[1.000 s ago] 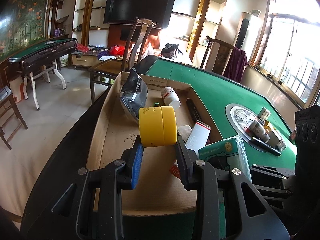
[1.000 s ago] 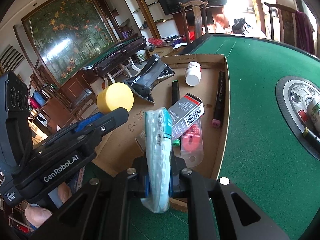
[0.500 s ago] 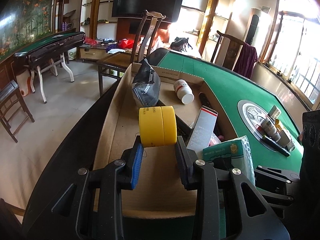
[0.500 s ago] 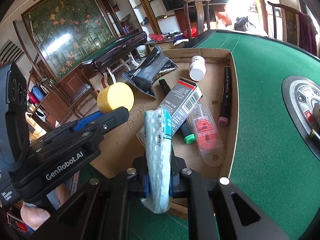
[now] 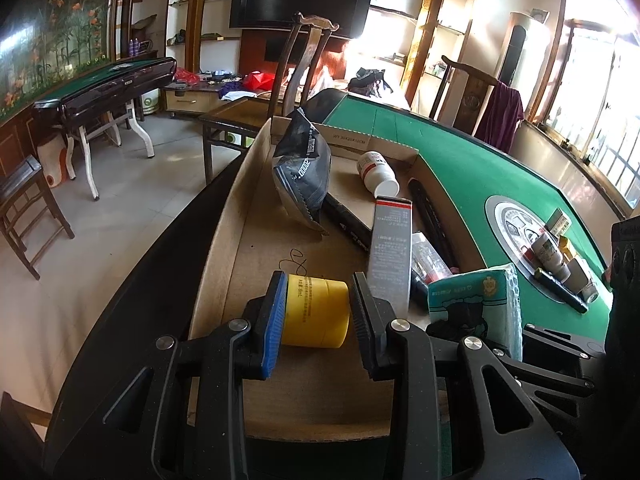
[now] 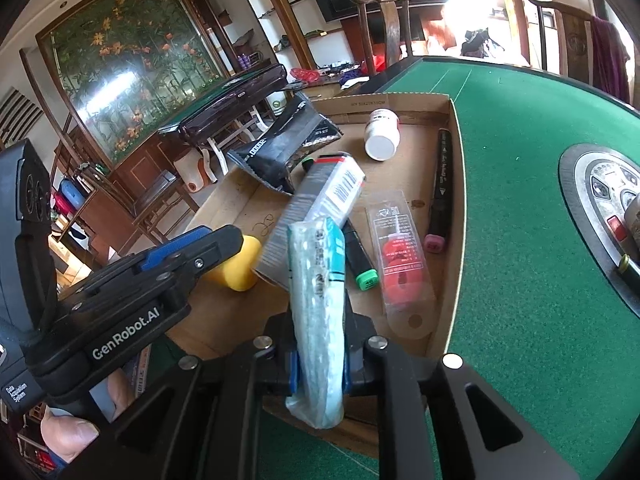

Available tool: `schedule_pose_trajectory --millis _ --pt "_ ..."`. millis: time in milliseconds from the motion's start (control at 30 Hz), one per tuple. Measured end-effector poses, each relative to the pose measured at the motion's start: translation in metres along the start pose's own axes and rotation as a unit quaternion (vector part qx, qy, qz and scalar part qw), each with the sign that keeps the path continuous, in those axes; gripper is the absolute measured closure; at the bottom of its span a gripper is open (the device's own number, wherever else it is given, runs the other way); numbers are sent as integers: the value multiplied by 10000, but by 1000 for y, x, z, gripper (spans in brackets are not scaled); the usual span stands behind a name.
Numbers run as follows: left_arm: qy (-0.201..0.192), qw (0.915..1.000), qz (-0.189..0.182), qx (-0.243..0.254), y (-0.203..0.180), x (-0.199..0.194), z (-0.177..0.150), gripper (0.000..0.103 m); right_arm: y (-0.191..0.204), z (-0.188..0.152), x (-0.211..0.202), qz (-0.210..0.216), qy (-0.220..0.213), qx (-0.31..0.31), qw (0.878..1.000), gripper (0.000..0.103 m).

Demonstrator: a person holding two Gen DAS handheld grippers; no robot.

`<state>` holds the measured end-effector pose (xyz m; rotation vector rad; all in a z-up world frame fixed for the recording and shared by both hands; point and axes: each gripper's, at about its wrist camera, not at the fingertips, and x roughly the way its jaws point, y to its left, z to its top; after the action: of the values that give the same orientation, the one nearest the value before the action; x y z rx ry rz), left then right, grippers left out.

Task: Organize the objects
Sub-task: 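Carry the tape roll and tissue pack into the cardboard box and lower them, then open both grippers and withdraw from the box toward the pile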

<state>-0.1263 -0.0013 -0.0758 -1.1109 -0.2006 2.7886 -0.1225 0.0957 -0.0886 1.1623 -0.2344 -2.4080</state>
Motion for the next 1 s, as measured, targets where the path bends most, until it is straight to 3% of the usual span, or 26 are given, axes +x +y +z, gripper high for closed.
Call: schedule_pose_trajectory --millis 267,400,767,1000 --pt "-102 9999 -107 -61 1 -4 2 72 -7 4 -11 -108 -82 88 9999 87" --pt "-133 9998 -118 -10 -1 -5 2 72 -9 4 -13 -135 -128 118 9998 80" --pt "-350 9990 116 251 -12 -10 0 71 -14 6 -34 -188 -437 159 9987 78" --pt "-579 9965 366 485 -22 -15 -3 71 -35 6 -56 -141 -565 341 9977 70"
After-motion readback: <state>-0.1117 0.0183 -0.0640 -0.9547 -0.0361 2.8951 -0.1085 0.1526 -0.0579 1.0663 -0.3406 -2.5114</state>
